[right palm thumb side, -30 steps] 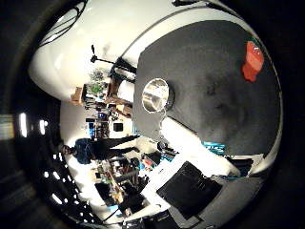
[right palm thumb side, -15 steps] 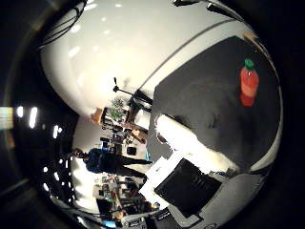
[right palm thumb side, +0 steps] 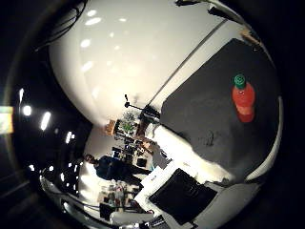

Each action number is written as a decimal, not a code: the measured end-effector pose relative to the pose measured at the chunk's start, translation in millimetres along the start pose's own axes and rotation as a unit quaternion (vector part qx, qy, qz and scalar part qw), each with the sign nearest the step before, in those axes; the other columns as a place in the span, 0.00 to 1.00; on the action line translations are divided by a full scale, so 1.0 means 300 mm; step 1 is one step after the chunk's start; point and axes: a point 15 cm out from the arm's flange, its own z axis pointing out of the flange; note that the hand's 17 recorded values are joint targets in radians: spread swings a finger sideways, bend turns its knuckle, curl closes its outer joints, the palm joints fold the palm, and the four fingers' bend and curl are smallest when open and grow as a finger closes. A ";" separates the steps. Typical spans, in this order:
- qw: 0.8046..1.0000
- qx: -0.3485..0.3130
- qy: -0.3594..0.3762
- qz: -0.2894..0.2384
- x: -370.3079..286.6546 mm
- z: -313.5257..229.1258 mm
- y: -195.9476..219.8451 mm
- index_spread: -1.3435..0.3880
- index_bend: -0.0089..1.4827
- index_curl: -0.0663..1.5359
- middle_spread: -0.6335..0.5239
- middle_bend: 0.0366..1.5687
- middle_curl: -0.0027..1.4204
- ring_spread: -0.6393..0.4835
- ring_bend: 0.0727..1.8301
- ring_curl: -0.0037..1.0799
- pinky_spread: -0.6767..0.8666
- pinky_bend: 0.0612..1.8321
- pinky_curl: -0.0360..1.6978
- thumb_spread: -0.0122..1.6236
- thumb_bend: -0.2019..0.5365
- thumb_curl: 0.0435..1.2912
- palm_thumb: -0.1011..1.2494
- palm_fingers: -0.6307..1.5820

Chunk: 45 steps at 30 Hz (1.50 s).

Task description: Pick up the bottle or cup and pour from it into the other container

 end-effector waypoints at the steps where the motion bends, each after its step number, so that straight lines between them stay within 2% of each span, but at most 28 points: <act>1: 1.000 0.003 -0.005 -0.001 0.030 0.001 -0.003 0.63 0.12 0.23 0.54 0.22 0.26 0.60 0.32 0.19 0.70 0.45 0.01 0.65 0.24 0.21 0.46 0.43; 23: 0.996 0.025 -0.076 0.039 0.302 0.114 0.024 0.65 0.12 0.23 0.57 0.23 0.26 0.62 0.32 0.18 0.68 0.47 0.02 0.65 0.24 0.22 0.47 0.38; 30: 0.991 0.064 -0.108 0.051 0.350 0.142 -0.003 0.65 0.12 0.23 0.57 0.23 0.26 0.61 0.32 0.18 0.69 0.47 0.02 0.65 0.24 0.22 0.49 0.38; 45: 0.985 0.035 -0.143 0.090 0.486 0.297 0.026 0.66 0.12 0.23 0.57 0.23 0.26 0.62 0.32 0.19 0.69 0.46 0.02 0.65 0.24 0.23 0.51 0.38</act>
